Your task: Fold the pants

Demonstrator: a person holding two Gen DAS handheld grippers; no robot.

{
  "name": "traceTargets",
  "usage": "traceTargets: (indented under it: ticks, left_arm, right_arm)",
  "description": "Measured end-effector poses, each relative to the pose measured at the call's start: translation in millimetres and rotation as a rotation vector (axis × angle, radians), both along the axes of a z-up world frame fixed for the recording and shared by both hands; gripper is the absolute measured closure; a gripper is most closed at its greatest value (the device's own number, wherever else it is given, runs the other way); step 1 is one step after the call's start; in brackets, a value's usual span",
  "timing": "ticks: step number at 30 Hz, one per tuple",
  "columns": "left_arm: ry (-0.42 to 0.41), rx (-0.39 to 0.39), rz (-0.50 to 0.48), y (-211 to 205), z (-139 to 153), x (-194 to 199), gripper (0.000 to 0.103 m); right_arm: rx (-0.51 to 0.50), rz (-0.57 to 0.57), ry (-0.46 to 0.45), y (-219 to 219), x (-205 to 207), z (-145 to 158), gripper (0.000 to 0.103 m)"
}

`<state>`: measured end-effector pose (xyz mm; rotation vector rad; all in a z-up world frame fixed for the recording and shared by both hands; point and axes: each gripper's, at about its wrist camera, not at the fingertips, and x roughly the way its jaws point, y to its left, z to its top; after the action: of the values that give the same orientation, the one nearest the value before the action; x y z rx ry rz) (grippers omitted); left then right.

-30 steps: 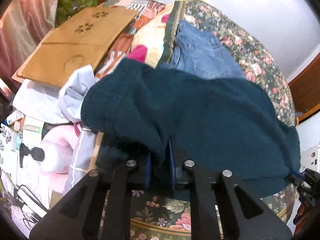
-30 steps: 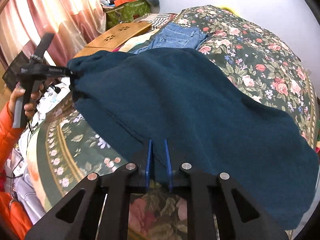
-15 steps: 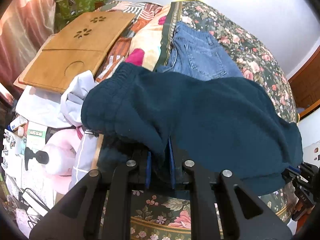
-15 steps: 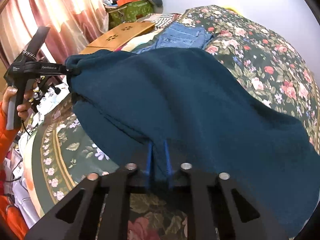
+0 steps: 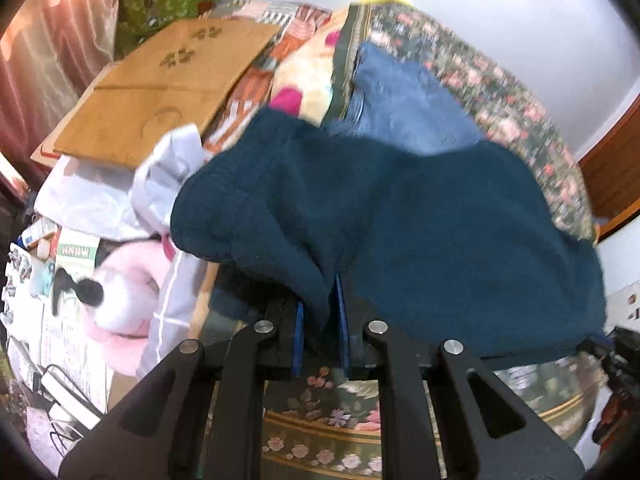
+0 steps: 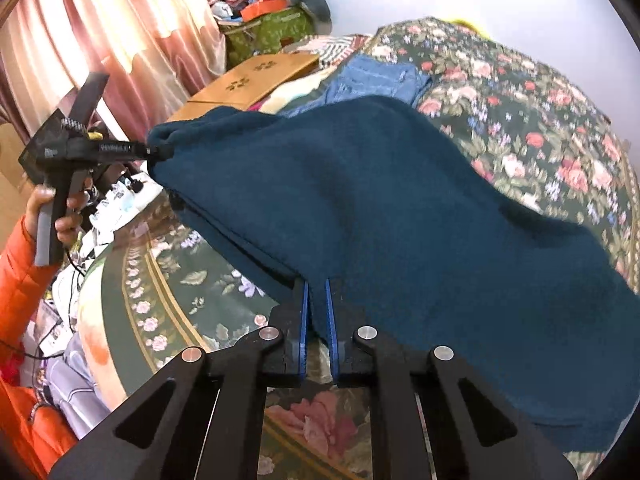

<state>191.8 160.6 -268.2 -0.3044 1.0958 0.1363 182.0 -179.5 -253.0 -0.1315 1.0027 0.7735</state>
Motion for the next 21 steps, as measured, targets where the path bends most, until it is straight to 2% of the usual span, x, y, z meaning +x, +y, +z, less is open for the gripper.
traceTargets:
  ticks: [3,6,10,14,17,19,21]
  left_arm:
    - [0.046,-0.008,-0.003,-3.5,-27.6,0.8,0.086]
    - [0.061,0.007,-0.013,-8.7,-35.4,0.3,0.085]
    - [0.051,0.133,-0.045,-23.3,-17.4,-2.8,0.078]
    - [0.021,0.151,-0.063,-27.6,6.3,-8.2,0.073]
    - [-0.031,0.168,-0.061,-34.7,29.9,-9.0,0.062]
    - [-0.079,0.178,-0.067,-43.4,48.0,-6.8,0.051]
    - [-0.119,0.185,-0.08,-55.9,63.1,-0.7,0.049]
  right_arm:
    - [0.017,-0.03,0.012,-1.6,-2.0,-4.2,0.091]
    - [0.016,-0.059,0.015,-5.3,-3.7,-1.4,0.088]
    - [-0.002,-0.128,0.002,-20.8,-4.5,7.1,0.07]
    - [0.034,-0.257,-0.036,-67.6,-2.2,21.6,0.069]
    - [0.044,-0.37,-0.064,-110.2,-2.5,30.1,0.068]
    - [0.05,-0.456,-0.077,-145.2,-2.7,34.2,0.064]
    - [0.045,-0.54,-0.091,-182.5,-4.3,35.9,0.064]
